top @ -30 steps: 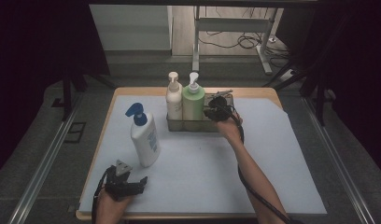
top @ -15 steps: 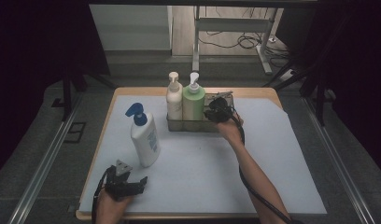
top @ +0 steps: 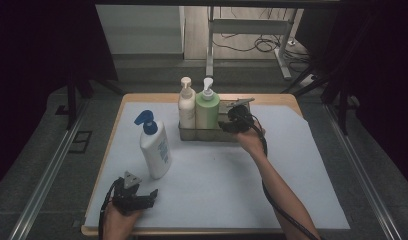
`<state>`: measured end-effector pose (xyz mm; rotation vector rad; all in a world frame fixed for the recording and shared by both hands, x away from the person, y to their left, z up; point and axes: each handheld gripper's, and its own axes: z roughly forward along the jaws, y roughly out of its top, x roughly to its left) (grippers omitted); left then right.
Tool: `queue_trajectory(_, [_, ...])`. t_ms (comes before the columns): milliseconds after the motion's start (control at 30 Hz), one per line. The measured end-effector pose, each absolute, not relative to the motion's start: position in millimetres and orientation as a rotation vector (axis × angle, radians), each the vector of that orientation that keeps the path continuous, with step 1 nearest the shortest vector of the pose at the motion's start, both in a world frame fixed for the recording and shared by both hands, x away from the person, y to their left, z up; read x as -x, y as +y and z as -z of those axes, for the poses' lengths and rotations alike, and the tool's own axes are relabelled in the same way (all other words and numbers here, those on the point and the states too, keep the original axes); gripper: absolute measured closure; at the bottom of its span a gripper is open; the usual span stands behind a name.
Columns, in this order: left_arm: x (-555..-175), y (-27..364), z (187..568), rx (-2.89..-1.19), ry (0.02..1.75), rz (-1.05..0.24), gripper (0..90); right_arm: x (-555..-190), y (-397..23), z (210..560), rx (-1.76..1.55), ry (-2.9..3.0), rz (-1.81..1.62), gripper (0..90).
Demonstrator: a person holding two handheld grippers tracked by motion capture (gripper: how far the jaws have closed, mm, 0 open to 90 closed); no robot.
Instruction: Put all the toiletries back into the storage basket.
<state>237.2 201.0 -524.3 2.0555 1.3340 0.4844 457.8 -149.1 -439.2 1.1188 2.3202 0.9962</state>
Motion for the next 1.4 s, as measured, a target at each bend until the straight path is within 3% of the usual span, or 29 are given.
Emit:
queue_trajectory(367, [-237, 201, 524, -2.056, 1.334, -0.486, 12.3, -437, -153, 428, -1.016, 2.378, -1.039, 18.6])
queue_trajectory(767, [-238, 201, 524, -2.059, 1.336, -0.482, 12.3, -410, -166, 426, -0.971, 2.433, -1.053, 12.4])
queue_trajectory(1067, [-238, 201, 524, -2.055, 1.334, -0.483, 12.2, -388, -178, 427, -0.942, 2.440, -1.030, 0.6])
queue_trajectory(1400, [-238, 201, 524, -2.057, 1.335, -0.480, 12.1, -363, -196, 428, -0.929, 2.442, -1.033, 0.0])
